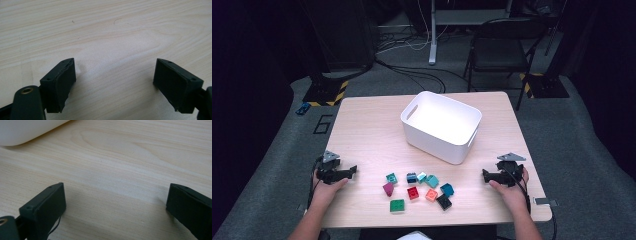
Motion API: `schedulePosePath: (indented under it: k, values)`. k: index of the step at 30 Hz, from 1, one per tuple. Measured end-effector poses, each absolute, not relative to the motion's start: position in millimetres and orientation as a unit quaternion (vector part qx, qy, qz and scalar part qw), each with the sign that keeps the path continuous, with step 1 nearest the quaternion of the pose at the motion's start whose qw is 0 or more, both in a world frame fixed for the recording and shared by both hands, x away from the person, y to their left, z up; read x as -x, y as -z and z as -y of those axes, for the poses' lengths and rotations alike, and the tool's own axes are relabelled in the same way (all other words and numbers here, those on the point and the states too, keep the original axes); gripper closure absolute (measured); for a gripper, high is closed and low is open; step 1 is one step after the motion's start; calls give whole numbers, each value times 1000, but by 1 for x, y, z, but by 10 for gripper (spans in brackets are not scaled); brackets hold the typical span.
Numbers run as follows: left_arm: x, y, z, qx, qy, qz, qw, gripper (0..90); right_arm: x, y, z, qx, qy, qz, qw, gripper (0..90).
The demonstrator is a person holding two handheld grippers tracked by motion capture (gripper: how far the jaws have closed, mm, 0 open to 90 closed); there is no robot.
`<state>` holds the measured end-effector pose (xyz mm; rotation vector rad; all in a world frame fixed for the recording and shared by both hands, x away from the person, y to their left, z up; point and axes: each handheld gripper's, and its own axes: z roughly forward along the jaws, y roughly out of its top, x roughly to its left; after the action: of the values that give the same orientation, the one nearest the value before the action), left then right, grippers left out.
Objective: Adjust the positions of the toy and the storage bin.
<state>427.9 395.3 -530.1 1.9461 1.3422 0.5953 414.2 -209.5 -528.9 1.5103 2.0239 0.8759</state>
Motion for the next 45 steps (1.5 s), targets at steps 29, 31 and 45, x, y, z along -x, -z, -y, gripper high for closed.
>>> schedulePosePath:
  k: [29,31,45]
  values:
    - [-423,513,-380,-758,-190,-523,339,392,-404,520,200,-554,-328,-729,234,401]
    - [-423,508,-379,-755,-190,-523,347,393,-404,516,197,-556,-323,-729,234,416]
    - [-421,480,-368,-754,-205,-504,367,405,-415,461,186,-553,-341,-723,237,436]
